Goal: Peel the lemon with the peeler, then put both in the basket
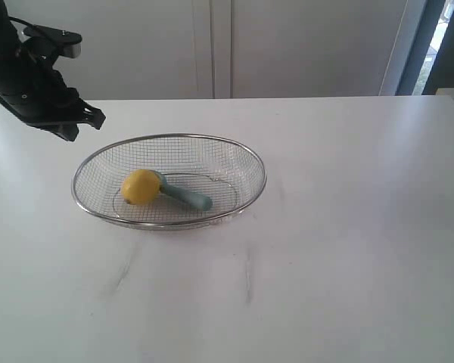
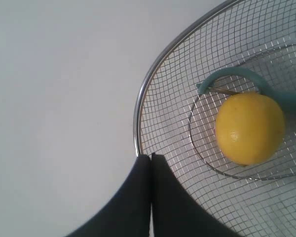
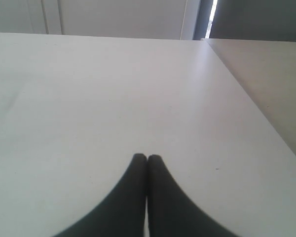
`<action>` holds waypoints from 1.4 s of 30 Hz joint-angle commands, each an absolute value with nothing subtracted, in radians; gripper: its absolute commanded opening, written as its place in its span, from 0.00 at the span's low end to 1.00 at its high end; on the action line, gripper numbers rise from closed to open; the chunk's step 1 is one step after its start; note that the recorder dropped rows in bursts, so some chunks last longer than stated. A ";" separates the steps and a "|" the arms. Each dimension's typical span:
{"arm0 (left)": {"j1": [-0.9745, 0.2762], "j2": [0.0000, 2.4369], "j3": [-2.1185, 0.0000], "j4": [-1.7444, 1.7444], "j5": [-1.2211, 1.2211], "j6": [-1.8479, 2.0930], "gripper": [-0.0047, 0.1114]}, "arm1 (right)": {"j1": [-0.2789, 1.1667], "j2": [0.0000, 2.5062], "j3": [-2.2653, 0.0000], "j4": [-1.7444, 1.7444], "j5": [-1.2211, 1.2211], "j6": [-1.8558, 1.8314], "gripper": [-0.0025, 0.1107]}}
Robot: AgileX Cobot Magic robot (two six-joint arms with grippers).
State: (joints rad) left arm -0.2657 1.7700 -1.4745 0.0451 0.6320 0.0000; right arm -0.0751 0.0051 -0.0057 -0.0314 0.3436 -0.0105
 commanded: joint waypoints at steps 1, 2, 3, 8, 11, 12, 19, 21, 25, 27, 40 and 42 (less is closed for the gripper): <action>-0.262 1.758 -1.479 0.039 0.637 0.000 0.04 | -0.080 0.000 0.000 -0.041 0.342 -0.023 0.02; -0.262 1.758 -1.479 0.039 0.637 0.000 0.04 | -0.080 0.000 0.000 -0.041 0.342 -0.023 0.02; -0.262 1.758 -1.479 0.039 0.637 0.000 0.04 | -0.080 0.000 0.000 -0.041 0.342 -0.023 0.02; -0.262 1.758 -1.479 0.039 0.637 0.000 0.04 | -0.080 0.000 0.000 -0.041 0.342 -0.023 0.02; -0.262 1.758 -1.479 0.039 0.637 0.000 0.04 | -0.080 0.000 0.000 -0.041 0.342 -0.023 0.02; -0.262 1.758 -1.479 0.039 0.637 0.000 0.04 | -0.080 0.000 0.000 -0.041 0.342 -0.023 0.02; -0.262 1.758 -1.479 0.037 0.682 0.000 0.04 | -0.080 0.000 0.000 -0.041 0.342 0.006 0.02; -0.262 1.758 -1.479 0.036 0.728 0.000 0.04 | -0.080 0.000 0.000 -0.041 0.342 0.006 0.02; -0.262 1.756 -1.479 0.036 0.781 0.000 0.04 | -0.080 0.000 0.000 -0.041 0.342 0.006 0.02; -0.262 1.747 -1.471 0.036 0.779 -0.016 0.04 | -0.080 0.000 0.000 -0.041 0.342 0.006 0.02; -0.262 1.522 -1.192 0.040 0.536 -0.022 0.04 | -0.080 0.000 0.000 -0.041 0.342 0.006 0.02; -0.262 1.482 -1.154 0.042 0.520 -0.022 0.04 | -0.080 0.000 0.000 -0.041 0.342 0.006 0.02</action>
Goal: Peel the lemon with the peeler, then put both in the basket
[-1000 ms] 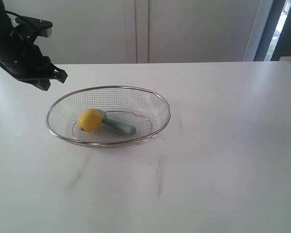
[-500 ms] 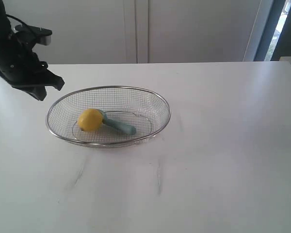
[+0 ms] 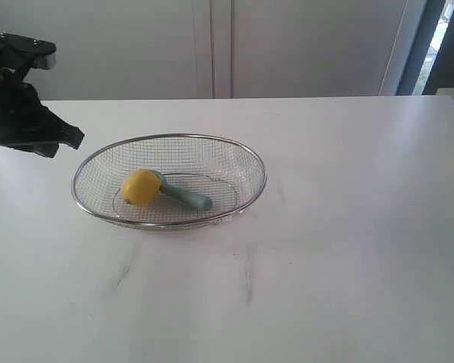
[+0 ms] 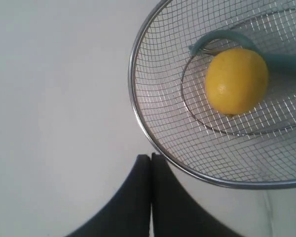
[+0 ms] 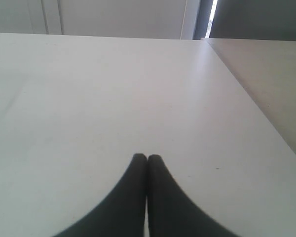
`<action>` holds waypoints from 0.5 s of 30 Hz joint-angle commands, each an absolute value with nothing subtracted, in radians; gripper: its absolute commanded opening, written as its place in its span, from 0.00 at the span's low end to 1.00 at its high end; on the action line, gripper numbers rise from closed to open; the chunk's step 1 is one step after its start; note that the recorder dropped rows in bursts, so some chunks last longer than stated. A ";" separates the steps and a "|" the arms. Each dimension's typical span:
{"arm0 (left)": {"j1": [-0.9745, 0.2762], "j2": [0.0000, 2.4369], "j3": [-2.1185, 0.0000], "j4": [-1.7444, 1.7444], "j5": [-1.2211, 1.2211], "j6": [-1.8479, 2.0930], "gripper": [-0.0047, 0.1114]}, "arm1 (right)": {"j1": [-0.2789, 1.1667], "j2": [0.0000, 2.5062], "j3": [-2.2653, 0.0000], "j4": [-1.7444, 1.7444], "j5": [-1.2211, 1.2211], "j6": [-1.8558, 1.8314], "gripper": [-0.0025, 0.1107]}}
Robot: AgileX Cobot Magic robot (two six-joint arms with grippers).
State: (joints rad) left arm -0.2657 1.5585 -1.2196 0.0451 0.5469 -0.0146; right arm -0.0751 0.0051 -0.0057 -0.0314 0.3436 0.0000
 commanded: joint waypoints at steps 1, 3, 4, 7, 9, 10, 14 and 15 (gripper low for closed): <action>-0.262 1.460 -1.134 0.042 0.512 -0.022 0.04 | -0.080 0.000 0.000 -0.041 0.342 0.006 0.02; -0.262 1.419 -1.098 0.045 0.496 -0.022 0.04 | -0.080 0.000 0.000 -0.041 0.342 0.006 0.02; -0.262 1.391 -1.072 0.047 0.486 -0.022 0.04 | -0.080 0.000 0.000 -0.041 0.342 0.006 0.02; -0.262 1.324 -1.014 0.049 0.458 -0.022 0.04 | -0.080 0.000 0.000 -0.041 0.342 0.006 0.02; -0.255 1.281 -0.974 0.050 0.436 -0.022 0.04 | -0.080 0.000 0.000 -0.041 0.342 0.006 0.02; -0.249 1.253 -0.954 0.048 0.423 -0.025 0.04 | -0.080 0.000 0.000 -0.041 0.342 0.006 0.02; -0.209 1.172 -0.883 0.039 0.412 -0.026 0.04 | -0.080 0.000 0.000 -0.041 0.342 0.006 0.02; -0.197 1.150 -0.867 0.039 0.412 -0.026 0.04 | -0.080 0.000 0.000 -0.041 0.342 0.006 0.02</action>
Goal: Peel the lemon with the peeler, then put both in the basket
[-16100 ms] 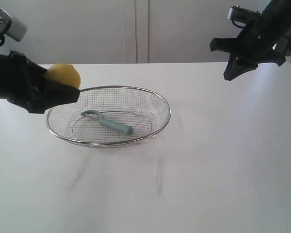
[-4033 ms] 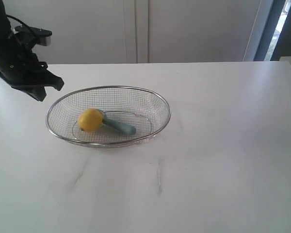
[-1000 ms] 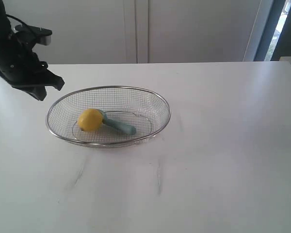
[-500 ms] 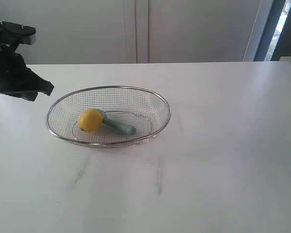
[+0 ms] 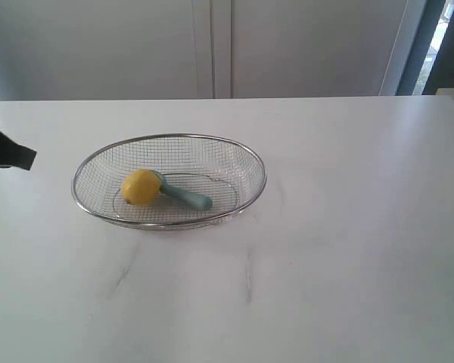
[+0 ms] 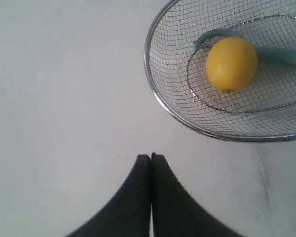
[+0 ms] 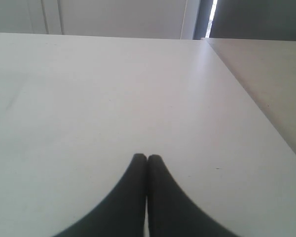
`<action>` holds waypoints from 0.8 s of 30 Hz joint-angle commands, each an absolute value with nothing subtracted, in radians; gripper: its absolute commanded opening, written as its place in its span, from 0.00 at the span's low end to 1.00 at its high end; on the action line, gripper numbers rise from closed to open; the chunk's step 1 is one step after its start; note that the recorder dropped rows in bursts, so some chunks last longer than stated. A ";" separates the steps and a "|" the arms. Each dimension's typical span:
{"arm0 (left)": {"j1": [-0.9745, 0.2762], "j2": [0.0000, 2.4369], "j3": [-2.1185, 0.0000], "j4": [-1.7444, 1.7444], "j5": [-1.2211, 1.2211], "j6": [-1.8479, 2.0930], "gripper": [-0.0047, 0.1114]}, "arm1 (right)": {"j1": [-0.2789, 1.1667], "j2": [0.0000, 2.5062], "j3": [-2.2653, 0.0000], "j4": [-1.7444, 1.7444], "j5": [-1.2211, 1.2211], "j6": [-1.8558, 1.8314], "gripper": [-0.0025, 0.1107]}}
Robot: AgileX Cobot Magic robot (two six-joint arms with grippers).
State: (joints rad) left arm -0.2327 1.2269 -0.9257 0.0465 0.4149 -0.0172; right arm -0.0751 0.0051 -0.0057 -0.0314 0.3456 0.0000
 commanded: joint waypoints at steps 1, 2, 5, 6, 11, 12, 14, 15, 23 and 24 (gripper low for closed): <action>-0.184 1.129 -0.853 0.039 0.412 -0.026 0.04 | -0.080 0.000 0.000 -0.041 0.342 0.006 0.02; -0.174 1.111 -0.842 0.039 0.412 -0.026 0.04 | -0.080 0.000 0.000 -0.041 0.342 0.006 0.02; -0.135 1.044 -0.796 0.039 0.412 -0.026 0.04 | -0.080 0.000 0.000 -0.041 0.342 0.006 0.02; -0.120 1.021 -0.781 0.039 0.412 -0.026 0.04 | -0.080 0.000 0.000 -0.041 0.342 0.006 0.02; -0.059 0.906 -0.698 0.035 0.412 -0.026 0.04 | -0.080 0.000 0.000 -0.041 0.342 0.006 0.02; -0.049 0.882 -0.678 0.035 0.412 -0.026 0.04 | -0.080 0.000 0.000 -0.041 0.342 0.006 0.02; -0.032 0.829 -0.638 0.035 0.412 -0.026 0.04 | -0.080 0.000 0.000 -0.041 0.342 0.006 0.02; -0.027 0.802 -0.618 0.035 0.412 -0.026 0.04 | -0.080 0.000 0.000 -0.041 0.342 0.006 0.02; -0.023 0.608 -0.473 0.035 0.411 -0.026 0.04 | -0.080 0.000 0.000 -0.039 0.342 0.000 0.02; -0.023 0.584 -0.458 0.035 0.411 -0.026 0.04 | -0.080 0.000 0.000 -0.039 0.342 0.000 0.02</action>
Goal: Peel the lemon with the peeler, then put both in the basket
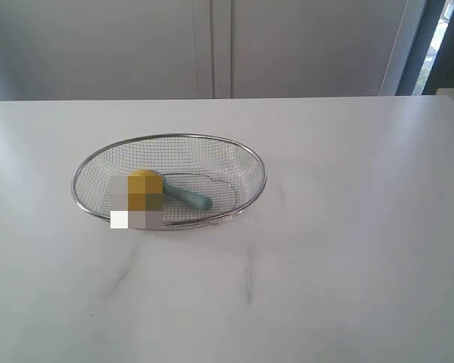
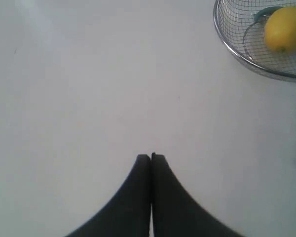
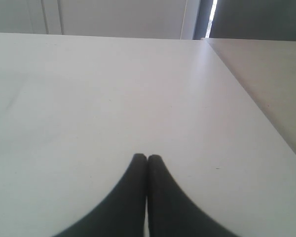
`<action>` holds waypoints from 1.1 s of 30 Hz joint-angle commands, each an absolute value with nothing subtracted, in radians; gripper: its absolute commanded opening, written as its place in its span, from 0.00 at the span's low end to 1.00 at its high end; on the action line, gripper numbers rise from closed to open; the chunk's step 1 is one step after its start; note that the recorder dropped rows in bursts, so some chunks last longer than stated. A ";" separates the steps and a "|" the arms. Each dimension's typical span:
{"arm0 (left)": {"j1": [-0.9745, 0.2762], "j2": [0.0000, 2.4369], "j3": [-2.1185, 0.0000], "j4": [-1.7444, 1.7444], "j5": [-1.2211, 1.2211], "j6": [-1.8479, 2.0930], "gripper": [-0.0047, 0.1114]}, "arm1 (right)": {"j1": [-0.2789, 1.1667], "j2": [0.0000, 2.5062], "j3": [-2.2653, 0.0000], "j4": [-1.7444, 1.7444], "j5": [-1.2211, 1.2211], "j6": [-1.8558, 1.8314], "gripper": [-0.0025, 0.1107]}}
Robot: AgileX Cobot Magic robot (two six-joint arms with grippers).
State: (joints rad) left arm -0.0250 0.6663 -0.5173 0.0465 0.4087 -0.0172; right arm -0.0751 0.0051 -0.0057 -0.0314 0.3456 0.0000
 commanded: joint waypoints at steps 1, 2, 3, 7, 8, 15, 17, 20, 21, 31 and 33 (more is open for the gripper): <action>-0.023 0.562 -0.439 0.035 0.411 -0.026 0.04 | -0.080 0.000 0.000 -0.039 0.342 0.000 0.02; -0.023 0.540 -0.420 0.035 0.411 -0.026 0.04 | -0.080 0.000 0.000 -0.039 0.342 0.000 0.02; -0.023 0.522 -0.401 0.035 0.411 -0.026 0.04 | -0.080 0.000 0.000 -0.039 0.342 0.000 0.02; -0.023 0.441 -0.325 0.035 0.411 -0.026 0.04 | -0.080 0.000 0.000 -0.039 0.342 0.000 0.02; -0.023 0.418 -0.305 0.035 0.411 -0.026 0.04 | -0.080 0.000 0.000 -0.039 0.342 0.000 0.02; -0.023 0.239 -0.179 0.033 0.307 -0.026 0.04 | -0.080 0.000 0.000 -0.039 0.342 0.000 0.02; -0.023 0.192 -0.151 0.031 0.285 -0.026 0.04 | -0.080 0.000 0.000 -0.039 0.342 0.000 0.02; -0.023 0.121 -0.112 0.031 0.280 -0.026 0.04 | -0.080 0.000 0.000 -0.039 0.342 0.000 0.02; -0.023 0.097 -0.099 0.031 0.282 -0.029 0.04 | -0.080 0.000 0.000 -0.039 0.342 0.000 0.02; -0.022 0.000 0.000 0.000 0.279 -0.029 0.04 | -0.080 0.000 0.000 -0.039 0.342 0.000 0.02; -0.022 0.000 0.000 0.000 0.274 -0.029 0.04 | -0.080 0.000 0.000 -0.039 0.342 0.000 0.02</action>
